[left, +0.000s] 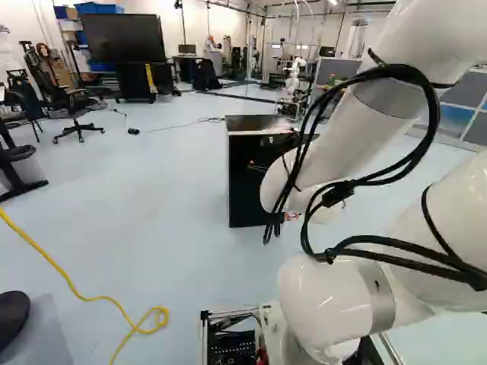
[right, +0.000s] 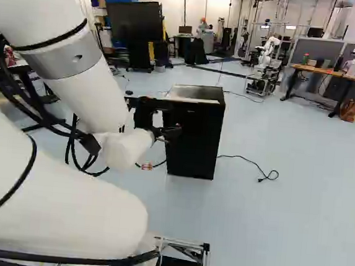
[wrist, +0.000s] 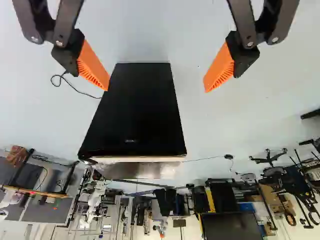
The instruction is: Grab a drink from the fridge
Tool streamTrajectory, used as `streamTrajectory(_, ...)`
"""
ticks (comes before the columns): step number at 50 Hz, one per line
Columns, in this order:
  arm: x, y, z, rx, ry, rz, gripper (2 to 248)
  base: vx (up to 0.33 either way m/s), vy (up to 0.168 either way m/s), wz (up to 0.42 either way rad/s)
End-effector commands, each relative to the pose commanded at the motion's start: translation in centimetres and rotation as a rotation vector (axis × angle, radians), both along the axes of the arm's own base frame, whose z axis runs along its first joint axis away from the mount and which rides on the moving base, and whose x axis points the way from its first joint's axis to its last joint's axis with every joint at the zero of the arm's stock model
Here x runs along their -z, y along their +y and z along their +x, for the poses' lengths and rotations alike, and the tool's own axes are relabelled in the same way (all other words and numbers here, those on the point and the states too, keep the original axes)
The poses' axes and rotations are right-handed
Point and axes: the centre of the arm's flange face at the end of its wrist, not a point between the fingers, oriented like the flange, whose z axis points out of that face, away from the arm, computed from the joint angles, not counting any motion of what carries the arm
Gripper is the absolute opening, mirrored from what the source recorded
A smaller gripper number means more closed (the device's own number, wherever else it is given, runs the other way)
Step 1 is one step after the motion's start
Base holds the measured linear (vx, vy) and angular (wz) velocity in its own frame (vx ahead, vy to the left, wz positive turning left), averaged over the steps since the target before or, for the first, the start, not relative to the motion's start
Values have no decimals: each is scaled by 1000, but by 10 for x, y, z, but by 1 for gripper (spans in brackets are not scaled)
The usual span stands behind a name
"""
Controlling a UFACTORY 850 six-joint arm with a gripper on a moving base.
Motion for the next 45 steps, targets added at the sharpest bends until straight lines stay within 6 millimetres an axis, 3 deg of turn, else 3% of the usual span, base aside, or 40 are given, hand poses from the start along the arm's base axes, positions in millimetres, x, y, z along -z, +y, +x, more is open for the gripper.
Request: streamTrajectory(45, 0, 0, 0, 0, 0, 0, 247, 20, 0, 0)
